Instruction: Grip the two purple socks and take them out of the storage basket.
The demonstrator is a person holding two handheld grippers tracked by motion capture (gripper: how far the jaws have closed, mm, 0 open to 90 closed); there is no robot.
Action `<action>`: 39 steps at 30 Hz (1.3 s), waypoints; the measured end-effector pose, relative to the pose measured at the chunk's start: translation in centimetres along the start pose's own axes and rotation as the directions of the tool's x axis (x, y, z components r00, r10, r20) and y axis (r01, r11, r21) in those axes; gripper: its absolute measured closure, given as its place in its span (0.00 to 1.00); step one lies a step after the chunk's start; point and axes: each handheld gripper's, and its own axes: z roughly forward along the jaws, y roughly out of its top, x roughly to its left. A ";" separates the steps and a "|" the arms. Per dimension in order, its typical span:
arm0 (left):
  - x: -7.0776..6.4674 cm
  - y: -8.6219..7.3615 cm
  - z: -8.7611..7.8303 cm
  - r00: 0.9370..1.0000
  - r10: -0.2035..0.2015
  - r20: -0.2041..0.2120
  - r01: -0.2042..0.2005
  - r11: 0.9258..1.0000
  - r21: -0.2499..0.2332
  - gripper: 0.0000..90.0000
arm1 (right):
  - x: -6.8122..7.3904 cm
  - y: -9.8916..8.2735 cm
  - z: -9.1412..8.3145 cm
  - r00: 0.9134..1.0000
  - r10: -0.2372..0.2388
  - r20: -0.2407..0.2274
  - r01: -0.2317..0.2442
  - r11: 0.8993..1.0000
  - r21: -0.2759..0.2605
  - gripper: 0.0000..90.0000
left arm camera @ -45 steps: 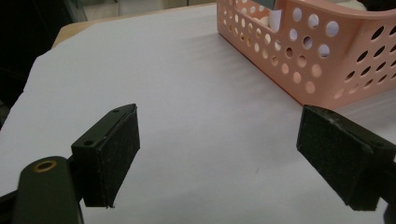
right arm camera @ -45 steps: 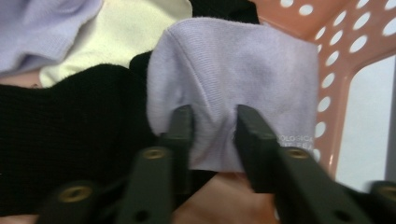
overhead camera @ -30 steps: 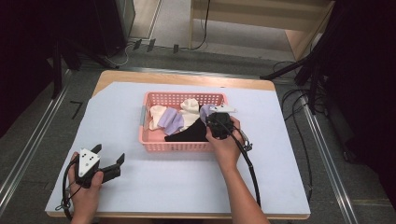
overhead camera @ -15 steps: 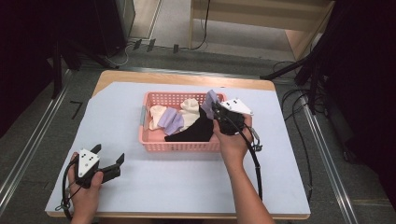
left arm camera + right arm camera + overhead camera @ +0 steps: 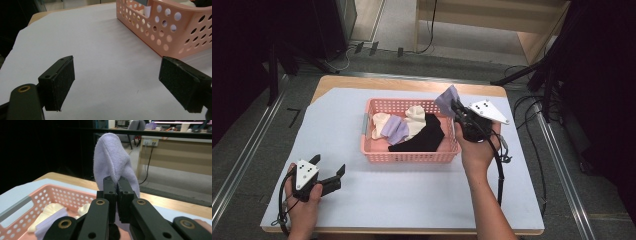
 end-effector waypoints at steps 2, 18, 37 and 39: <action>0.0 0.0 0.0 1.000 -0.001 0.000 0.001 1.000 -0.001 0.16 | -0.6 0.1 -0.5 1.000 0.008 0.014 -0.008 1.000 -0.010 0.97; -0.1 0.0 0.0 1.000 -0.001 -0.002 0.001 1.000 -0.001 0.16 | -7.1 -4.6 -3.0 0.985 0.068 0.157 -0.081 0.994 0.073 0.97; -0.1 0.0 0.1 1.000 0.003 -0.004 -0.003 1.000 0.003 0.16 | -2.7 -5.1 -0.1 0.988 0.143 0.054 -0.147 0.987 0.066 0.73; -0.1 0.0 0.1 1.000 0.003 -0.004 -0.003 1.000 0.003 0.16 | -1.3 -5.0 0.7 0.991 0.133 0.028 -0.135 0.988 0.078 0.73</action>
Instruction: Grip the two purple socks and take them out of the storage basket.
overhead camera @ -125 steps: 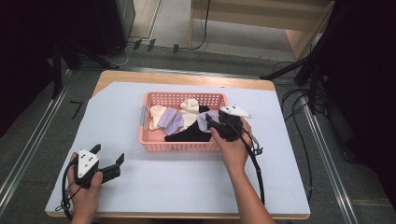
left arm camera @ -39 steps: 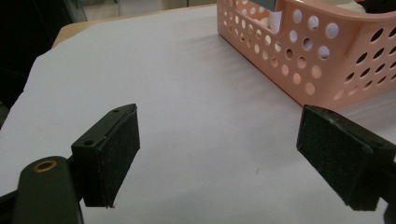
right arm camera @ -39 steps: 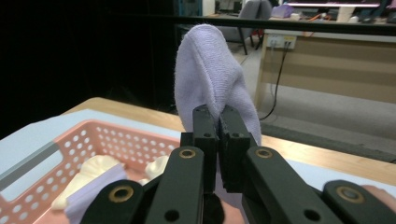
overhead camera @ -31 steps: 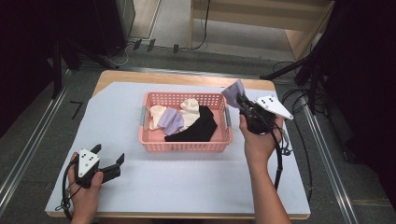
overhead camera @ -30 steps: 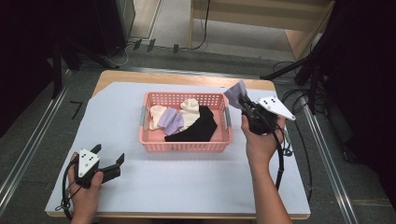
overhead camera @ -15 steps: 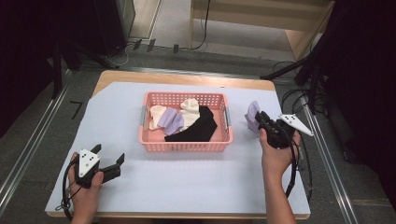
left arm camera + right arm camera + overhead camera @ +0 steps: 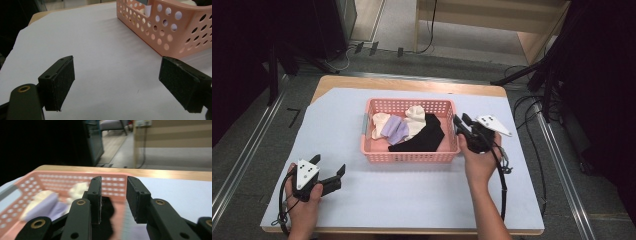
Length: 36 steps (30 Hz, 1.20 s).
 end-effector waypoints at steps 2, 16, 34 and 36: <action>0.0 0.0 0.0 1.000 0.000 -0.001 0.000 1.000 -0.001 0.16 | 1.8 -0.1 1.1 0.999 -0.009 -0.037 0.010 1.000 0.020 0.73; -0.1 0.0 0.0 1.000 0.005 -0.003 -0.005 1.000 0.001 0.16 | 8.9 -1.7 6.5 0.990 -0.005 -0.140 0.024 0.990 0.139 0.72; -0.2 0.0 0.0 1.000 0.020 -0.008 -0.020 1.000 0.004 0.16 | 13.9 -2.4 11.1 0.994 0.059 -0.087 -0.018 0.911 0.411 0.62; -0.2 0.0 0.0 1.000 0.020 -0.009 -0.020 1.000 0.003 0.16 | 14.3 -2.5 11.5 0.995 0.066 -0.078 -0.023 0.888 0.458 0.62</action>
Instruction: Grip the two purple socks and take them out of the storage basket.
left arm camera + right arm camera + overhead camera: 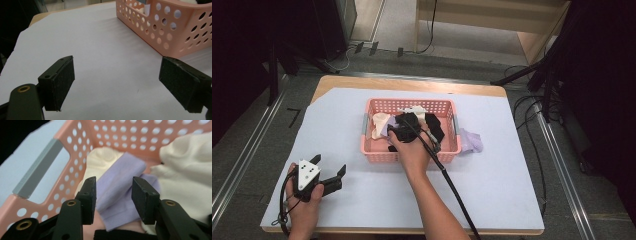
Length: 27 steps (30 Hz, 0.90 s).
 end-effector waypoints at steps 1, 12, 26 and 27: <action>0.0 0.0 0.0 1.000 0.002 0.001 -0.002 1.000 0.002 0.16 | 0.2 0.0 0.2 1.000 0.004 0.006 -0.004 1.000 0.022 0.62; 0.0 0.0 0.0 1.000 -0.003 0.004 0.003 1.000 -0.002 0.16 | 1.0 0.7 2.0 0.998 0.047 0.046 -0.056 0.975 0.217 0.69; 0.1 0.0 0.0 1.000 -0.004 0.008 0.004 1.000 -0.002 0.16 | 0.8 -0.1 0.7 0.999 -0.031 0.039 0.028 0.996 0.084 0.98; 0.0 0.0 0.0 1.000 -0.005 0.007 0.005 1.000 -0.003 0.16 | 0.9 -0.1 0.4 0.999 -0.031 0.024 0.030 0.997 0.065 0.98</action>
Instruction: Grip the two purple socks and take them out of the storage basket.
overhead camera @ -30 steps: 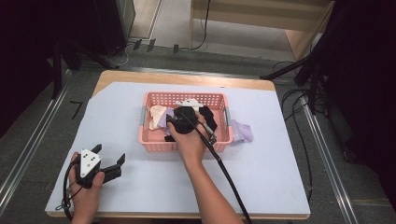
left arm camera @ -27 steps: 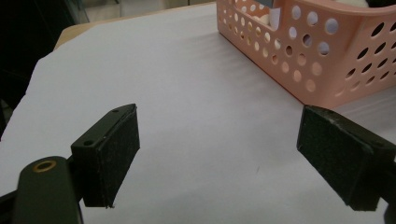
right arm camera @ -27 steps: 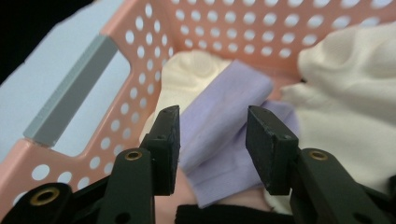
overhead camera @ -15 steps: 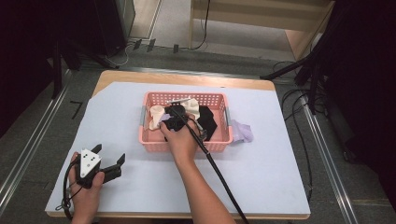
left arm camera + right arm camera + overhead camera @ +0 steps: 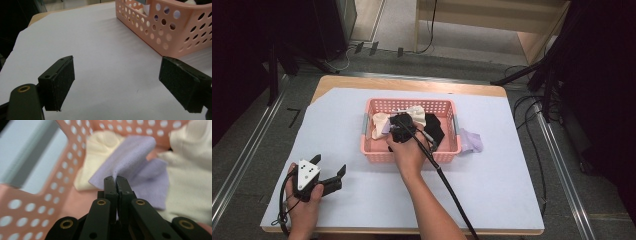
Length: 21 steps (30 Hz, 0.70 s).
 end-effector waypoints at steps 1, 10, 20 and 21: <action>0.0 0.0 0.0 1.000 -0.001 0.000 0.001 1.000 0.000 0.16 | -0.1 -0.1 -0.6 1.000 -0.002 -0.012 0.001 0.999 -0.047 0.99; 0.0 0.0 0.0 1.000 0.003 0.002 -0.003 1.000 0.005 0.16 | -1.1 -0.3 -2.9 0.996 -0.082 -0.039 0.071 0.971 -0.227 0.99; 0.0 0.0 0.0 1.000 0.001 -0.001 -0.001 1.000 0.000 0.16 | -2.2 0.5 -6.7 0.987 -0.158 -0.025 0.137 0.918 -0.372 0.99; 0.0 0.0 0.0 1.000 0.004 0.000 -0.004 1.000 0.003 0.16 | -2.4 0.5 -7.0 0.987 -0.159 -0.018 0.141 0.915 -0.377 0.99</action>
